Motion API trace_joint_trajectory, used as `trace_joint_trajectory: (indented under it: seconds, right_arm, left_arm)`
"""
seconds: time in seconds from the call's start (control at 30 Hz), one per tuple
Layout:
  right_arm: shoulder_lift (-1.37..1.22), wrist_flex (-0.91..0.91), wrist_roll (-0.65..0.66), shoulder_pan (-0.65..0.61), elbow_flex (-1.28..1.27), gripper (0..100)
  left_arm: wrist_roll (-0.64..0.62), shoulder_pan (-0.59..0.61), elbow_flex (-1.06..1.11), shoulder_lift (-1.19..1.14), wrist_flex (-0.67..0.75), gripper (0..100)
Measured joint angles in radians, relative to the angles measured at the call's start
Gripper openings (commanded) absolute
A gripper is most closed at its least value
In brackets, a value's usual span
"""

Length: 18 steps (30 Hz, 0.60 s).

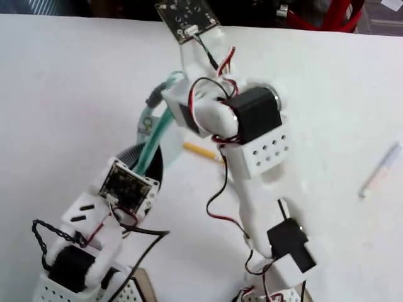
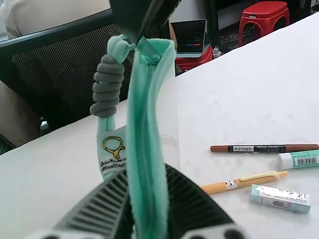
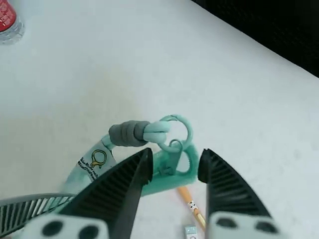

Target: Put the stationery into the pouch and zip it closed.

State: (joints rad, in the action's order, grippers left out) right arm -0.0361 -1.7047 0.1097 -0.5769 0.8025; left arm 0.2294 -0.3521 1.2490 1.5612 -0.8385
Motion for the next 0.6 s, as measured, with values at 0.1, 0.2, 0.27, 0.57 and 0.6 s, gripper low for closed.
trace_joint_trajectory:
  seconds: [0.1, 0.2, 0.27, 0.57, 0.6]
  right_arm:
    - [-0.015, 0.0, -0.002, -0.009, 0.0, 9.2]
    - [-0.032, 0.0, -0.002, -0.009, 0.006, 12.5]
    - [-0.043, 0.003, -0.002, -0.008, 0.009, 14.9]
    - [-0.094, 0.052, -0.002, -0.015, 0.021, 10.3]
    - [-0.101, 0.052, -0.002, -0.015, 0.026, 6.3]
  left_arm:
    - [0.0, 0.0, 0.0, 0.0, 0.0, 2]
    - [0.0, 0.0, 0.0, 0.0, 0.0, 2]
    - [0.0, 0.0, 0.0, 0.0, 0.0, 2]
    - [0.0, 0.0, 0.0, 0.0, 0.002, 2]
    - [0.0, 0.0, 0.0, 0.0, 0.002, 2]
